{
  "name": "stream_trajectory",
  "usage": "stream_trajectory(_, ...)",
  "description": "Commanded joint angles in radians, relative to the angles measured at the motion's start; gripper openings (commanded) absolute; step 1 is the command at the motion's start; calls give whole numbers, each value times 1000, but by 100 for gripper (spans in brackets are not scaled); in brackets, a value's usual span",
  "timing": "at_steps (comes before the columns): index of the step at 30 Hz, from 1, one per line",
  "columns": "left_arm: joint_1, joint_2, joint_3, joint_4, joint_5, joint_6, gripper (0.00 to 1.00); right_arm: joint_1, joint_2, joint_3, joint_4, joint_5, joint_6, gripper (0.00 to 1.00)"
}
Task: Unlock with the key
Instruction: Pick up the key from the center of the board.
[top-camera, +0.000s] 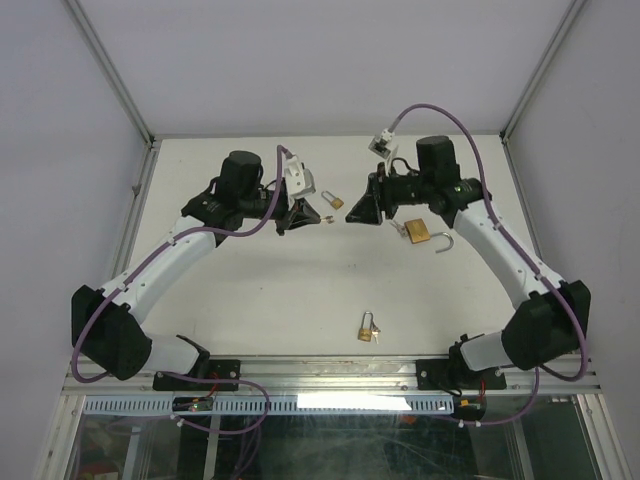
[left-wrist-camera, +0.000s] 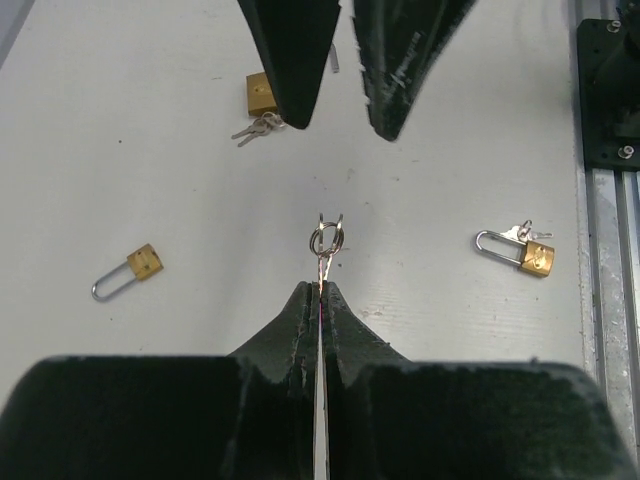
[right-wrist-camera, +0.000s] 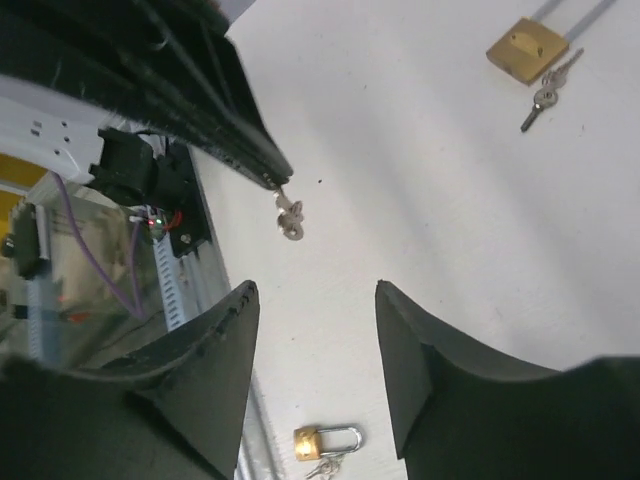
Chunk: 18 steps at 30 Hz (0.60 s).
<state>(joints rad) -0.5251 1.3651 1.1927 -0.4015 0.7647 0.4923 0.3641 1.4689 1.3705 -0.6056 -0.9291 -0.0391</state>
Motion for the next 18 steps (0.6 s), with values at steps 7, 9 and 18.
stream_trajectory(7, -18, -19, 67, -4, 82, 40, 0, 104, -149, -243, 584, -44, -56, 68)
stream_trajectory(9, -19, -18, 68, -3, 87, 46, 0, 107, -124, -217, 536, -57, -78, 64)
stream_trajectory(18, -19, -29, 64, -4, 125, 78, 0, 108, -74, -157, 466, -103, -95, 28)
